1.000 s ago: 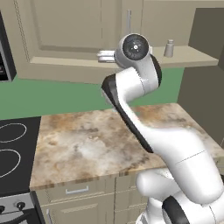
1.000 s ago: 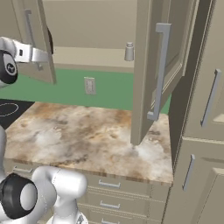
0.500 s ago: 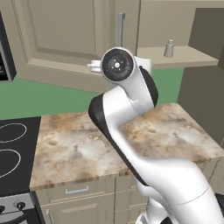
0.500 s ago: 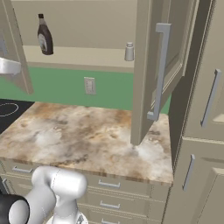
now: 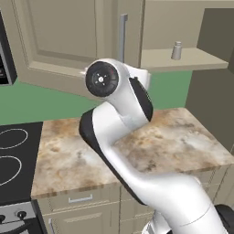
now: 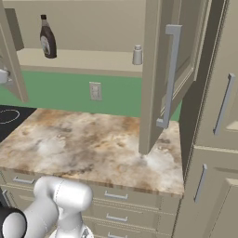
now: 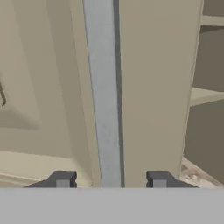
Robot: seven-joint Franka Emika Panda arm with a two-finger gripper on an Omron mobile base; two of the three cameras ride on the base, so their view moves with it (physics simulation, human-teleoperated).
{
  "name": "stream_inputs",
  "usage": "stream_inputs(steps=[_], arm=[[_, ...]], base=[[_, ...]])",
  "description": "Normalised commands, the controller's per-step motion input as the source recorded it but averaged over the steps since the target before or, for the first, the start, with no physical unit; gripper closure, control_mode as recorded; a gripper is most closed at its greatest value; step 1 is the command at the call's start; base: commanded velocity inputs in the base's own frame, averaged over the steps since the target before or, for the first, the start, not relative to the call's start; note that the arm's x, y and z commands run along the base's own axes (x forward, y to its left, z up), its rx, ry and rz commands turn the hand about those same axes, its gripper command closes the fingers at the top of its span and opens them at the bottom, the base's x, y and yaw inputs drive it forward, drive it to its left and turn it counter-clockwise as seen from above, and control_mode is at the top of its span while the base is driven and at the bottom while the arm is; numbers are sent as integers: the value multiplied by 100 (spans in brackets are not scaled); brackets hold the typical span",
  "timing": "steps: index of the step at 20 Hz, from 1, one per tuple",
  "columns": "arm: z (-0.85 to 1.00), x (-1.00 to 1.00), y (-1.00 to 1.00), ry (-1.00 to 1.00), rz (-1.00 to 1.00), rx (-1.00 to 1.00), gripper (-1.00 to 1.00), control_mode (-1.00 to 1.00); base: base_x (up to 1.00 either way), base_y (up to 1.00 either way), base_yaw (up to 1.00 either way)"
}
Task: Move the syrup bottle and shaker from the cabinet to the dining counter.
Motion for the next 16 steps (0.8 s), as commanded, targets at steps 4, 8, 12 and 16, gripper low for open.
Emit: stream_inputs(steps=[4,8,12,16], arm=[[0,-19,3,-18,0,0,-100,-100],[16,-71,-4,-23,0,1,-100,-100],[29,-97,-49,-9,0,20,-100,-100],[12,-45,-79,7,0,40,-100,-100]], base=[[0,0,0],[0,0,0],[0,0,0],[0,0,0]])
